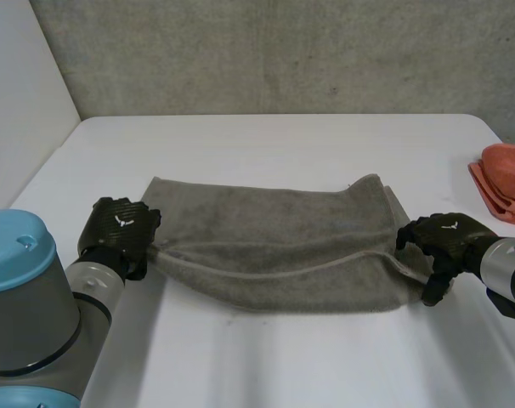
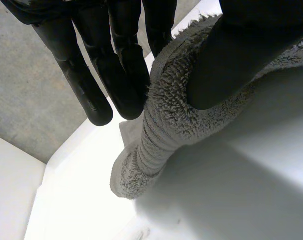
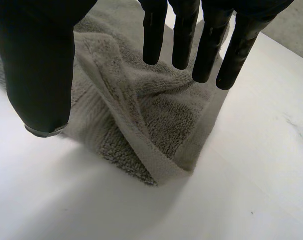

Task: Fold the laundry.

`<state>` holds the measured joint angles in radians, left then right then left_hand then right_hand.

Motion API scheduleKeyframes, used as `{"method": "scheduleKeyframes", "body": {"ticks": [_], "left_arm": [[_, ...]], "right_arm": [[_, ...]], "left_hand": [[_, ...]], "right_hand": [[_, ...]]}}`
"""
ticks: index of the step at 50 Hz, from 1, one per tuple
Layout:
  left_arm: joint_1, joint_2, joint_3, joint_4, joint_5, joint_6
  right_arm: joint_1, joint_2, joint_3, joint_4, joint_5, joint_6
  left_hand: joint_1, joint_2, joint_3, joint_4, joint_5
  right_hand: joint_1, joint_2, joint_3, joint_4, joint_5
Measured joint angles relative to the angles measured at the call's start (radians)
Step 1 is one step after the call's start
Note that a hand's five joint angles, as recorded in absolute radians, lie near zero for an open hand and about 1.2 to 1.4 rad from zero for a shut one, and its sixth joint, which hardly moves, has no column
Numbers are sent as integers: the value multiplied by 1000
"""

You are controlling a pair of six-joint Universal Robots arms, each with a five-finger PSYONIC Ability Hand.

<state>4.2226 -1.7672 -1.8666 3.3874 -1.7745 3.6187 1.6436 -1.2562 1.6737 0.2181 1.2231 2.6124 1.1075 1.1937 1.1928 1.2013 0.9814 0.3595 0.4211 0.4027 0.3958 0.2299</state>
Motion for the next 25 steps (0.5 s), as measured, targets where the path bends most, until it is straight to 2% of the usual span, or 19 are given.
{"method": "scheduleKeyframes", "body": {"ticks": [10, 25], "left_arm": [[-5, 0, -6, -3, 1, 0], [-7, -2, -7, -3, 0, 0]], "right_arm": [[12, 65, -34, -60, 23, 56], [121, 109, -66, -62, 31, 117]], "left_hand": [[0, 0, 0, 0, 0], [0, 0, 0, 0, 0]], "right_hand": [[0, 0, 0, 0, 3], [3, 2, 10, 19, 23]]}}
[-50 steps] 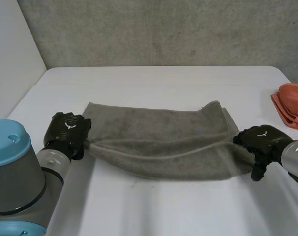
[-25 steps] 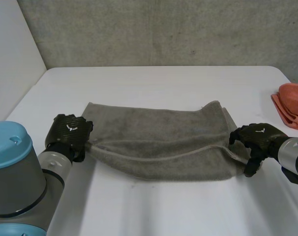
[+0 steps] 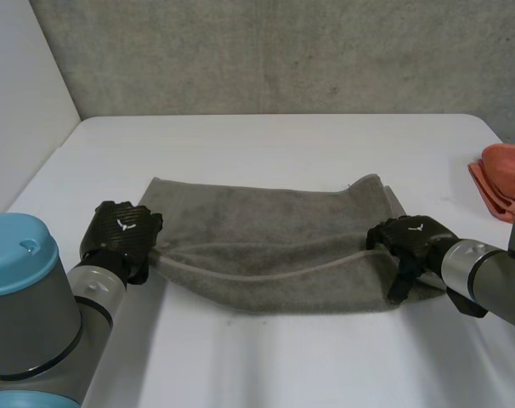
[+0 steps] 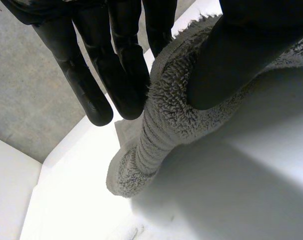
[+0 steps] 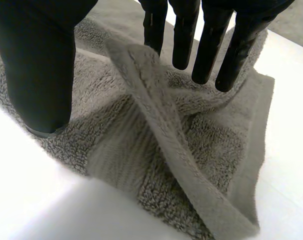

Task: Fold the laundry.

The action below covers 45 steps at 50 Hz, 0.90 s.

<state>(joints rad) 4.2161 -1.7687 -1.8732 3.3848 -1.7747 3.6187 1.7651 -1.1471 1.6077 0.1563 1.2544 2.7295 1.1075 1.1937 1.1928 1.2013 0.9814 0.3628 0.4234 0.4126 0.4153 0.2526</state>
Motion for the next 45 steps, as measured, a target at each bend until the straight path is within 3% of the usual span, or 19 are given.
{"method": "scheduleKeyframes", "body": {"ticks": [7, 14, 18, 26, 35, 39, 45], "left_arm": [[0, 0, 0, -1, 0, 0], [-1, 0, 0, -1, 0, 1], [-1, 0, -1, -1, -1, 1], [-3, 6, 8, -10, -2, 5], [13, 125, 112, -15, -8, 8], [36, 261, 209, -16, -10, 4], [49, 365, 310, -58, -16, -2]], "right_arm": [[11, 19, -10, -12, 43, -4], [29, 51, -34, -44, 163, -56], [39, 53, -42, -51, 184, -91], [75, 29, -76, -29, 184, -115], [103, -194, -188, 24, 172, -121], [102, -384, -307, 42, 166, -125], [100, -480, -429, 125, 147, -165]], "left_hand": [[0, 0, 0, 0, 0], [0, 0, 0, 0, 0], [0, 0, 0, 0, 0], [0, 0, 0, 0, 0], [0, 0, 1, 0, 0], [0, 0, 1, 0, 0], [0, 1, 1, 0, 0]], "right_hand": [[11, 0, 42, 44, 19], [286, 325, 307, 304, 298], [580, 684, 690, 691, 656], [618, 744, 768, 773, 735], [618, 745, 768, 774, 735], [618, 745, 768, 774, 735], [618, 745, 768, 774, 735]]}}
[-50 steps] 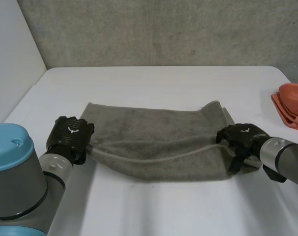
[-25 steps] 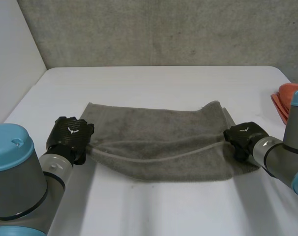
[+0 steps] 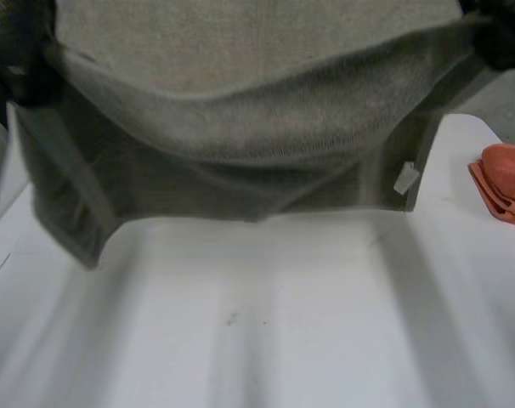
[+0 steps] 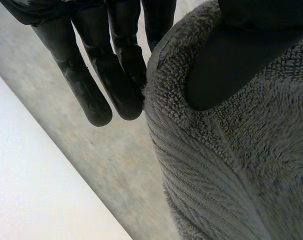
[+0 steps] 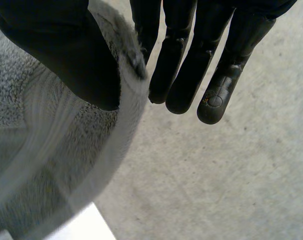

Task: Fold the laundry.

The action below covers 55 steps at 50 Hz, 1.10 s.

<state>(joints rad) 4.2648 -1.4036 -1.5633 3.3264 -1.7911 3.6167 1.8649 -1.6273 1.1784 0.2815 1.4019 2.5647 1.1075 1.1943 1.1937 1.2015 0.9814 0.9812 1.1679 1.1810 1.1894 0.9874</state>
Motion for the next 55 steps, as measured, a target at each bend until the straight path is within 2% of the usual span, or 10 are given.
{"method": "scheduleKeyframes", "body": {"ticks": [9, 12, 18, 24, 26, 34, 40, 45, 52, 55], "left_arm": [[11, -46, 111, -168, 4, 0], [19, -171, 140, -210, 24, 4], [32, -387, 199, -178, 55, 17], [73, -591, 304, 16, 76, 93], [83, -641, 347, 148, 84, 134], [91, -661, 424, 606, 106, 187], [87, -618, 411, 779, 122, 128], [84, -590, 332, 747, 124, 73], [70, -584, 109, 583, 96, 31], [57, -609, 16, 493, 56, 30]], "right_arm": [[-10, 116, -149, 241, -7, -123], [-7, 245, -198, 300, -7, -161], [3, 428, -269, 259, 3, -148], [36, 622, -373, -2, 35, -36], [46, 666, -401, -167, 42, 15], [56, 693, -437, -730, 53, 142], [57, 674, -434, -891, 49, 184], [54, 664, -403, -825, 45, 185], [46, 655, -282, -515, 36, 141], [44, 658, -173, -352, 31, 79]], "left_hand": [[0, 0, 0, 0, 0], [0, 0, 0, 0, 0], [0, 1, 0, 0, 0], [0, 2, 1, 0, 0], [0, 2, 1, 0, 0], [3, 2, 1, 0, 0], [3, 2, 1, 0, 0], [3, 2, 1, 0, 0], [3, 3, 2, 0, 0], [3, 3, 2, 0, 0]], "right_hand": [[0, 0, 0, 0, 4], [0, 0, 0, 0, 4], [0, 0, 0, 0, 4], [0, 0, 0, 0, 4], [0, 0, 0, 0, 4], [0, 0, 0, 0, 4], [0, 0, 0, 0, 6], [0, 0, 0, 0, 7], [0, 0, 0, 0, 7], [0, 0, 0, 0, 7]]}}
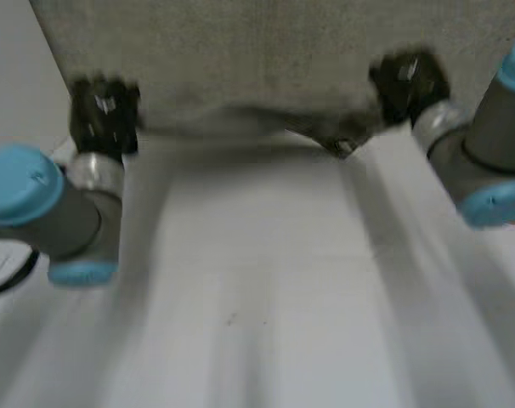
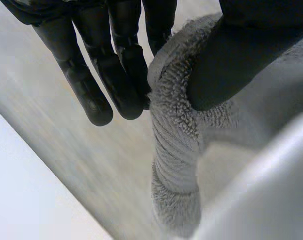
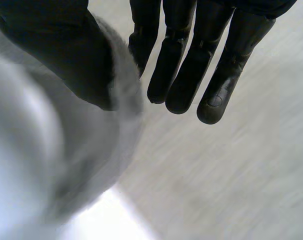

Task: Fold the laundry.

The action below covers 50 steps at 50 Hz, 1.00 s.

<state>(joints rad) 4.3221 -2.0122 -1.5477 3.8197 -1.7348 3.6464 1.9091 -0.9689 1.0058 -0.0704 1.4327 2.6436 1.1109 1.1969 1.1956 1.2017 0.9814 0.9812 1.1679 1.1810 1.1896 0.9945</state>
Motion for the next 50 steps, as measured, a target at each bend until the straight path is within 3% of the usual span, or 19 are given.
{"method": "scheduleKeyframes", "body": {"ticks": [5, 11, 13, 14, 15, 16, 18, 25, 28, 31, 36, 42, 50], "left_arm": [[-28, -51, -96, -145, -78, 0], [-63, -38, -184, -334, -150, -10], [-76, 1, -216, -391, -159, -16], [-80, 14, -225, -405, -160, -18], [-88, 39, -239, -426, -161, -20], [-88, 39, -239, -426, -161, -20], [-104, 98, -262, -458, -161, -23], [-87, 209, -264, -474, -119, -3], [-48, 232, -252, -474, -69, 18], [18, 244, -237, -474, 34, 62], [171, 236, -214, -486, 318, 185], [286, 182, -208, -528, 572, 318], [338, 95, -196, -609, 737, 492]], "right_arm": [[-5, -2, 191, 126, -12, -114], [-48, -47, 438, 122, -29, -230], [-68, -92, 511, 103, -34, -251], [-73, -108, 531, 97, -35, -255], [-82, -136, 565, 86, -40, -260], [-82, -136, 565, 86, -40, -260], [-97, -185, 624, 62, -55, -264], [-128, -232, 717, 10, -100, -259], [-136, -233, 736, -10, -110, -258], [-146, -231, 751, -37, -118, -257], [-171, -228, 758, -57, -126, -258], [-184, -225, 758, -59, -136, -258], [-184, -222, 758, -59, -143, -258]], "left_hand": [[0, 0, 0, -1, 0], [-22, -87, -77, -84, -31], [-311, -354, -349, -361, -310], [-311, -354, -349, -361, -310], [-577, -625, -604, -619, -572], [-577, -625, -604, -619, -572], [-767, -823, -815, -835, -791], [-853, -946, -941, -954, -916], [-853, -946, -941, -954, -915], [-831, -914, -921, -923, -874], [-780, -858, -859, -861, -813], [-728, -813, -812, -817, -767], [-657, -745, -741, -744, -695]], "right_hand": [[0, 0, 0, 0, 0], [0, 0, 0, 0, 0], [0, 0, 0, 0, 0], [0, 0, 0, 0, 0], [0, 0, 0, 0, 0], [0, 0, 0, 0, 0], [0, 0, 0, 0, 0], [0, 0, 0, 0, 0], [0, 0, 0, 0, 0], [0, 0, 0, 0, 0], [0, 0, 0, 0, 0], [0, 0, 0, 0, 0], [0, 0, 0, 0, 0]]}}
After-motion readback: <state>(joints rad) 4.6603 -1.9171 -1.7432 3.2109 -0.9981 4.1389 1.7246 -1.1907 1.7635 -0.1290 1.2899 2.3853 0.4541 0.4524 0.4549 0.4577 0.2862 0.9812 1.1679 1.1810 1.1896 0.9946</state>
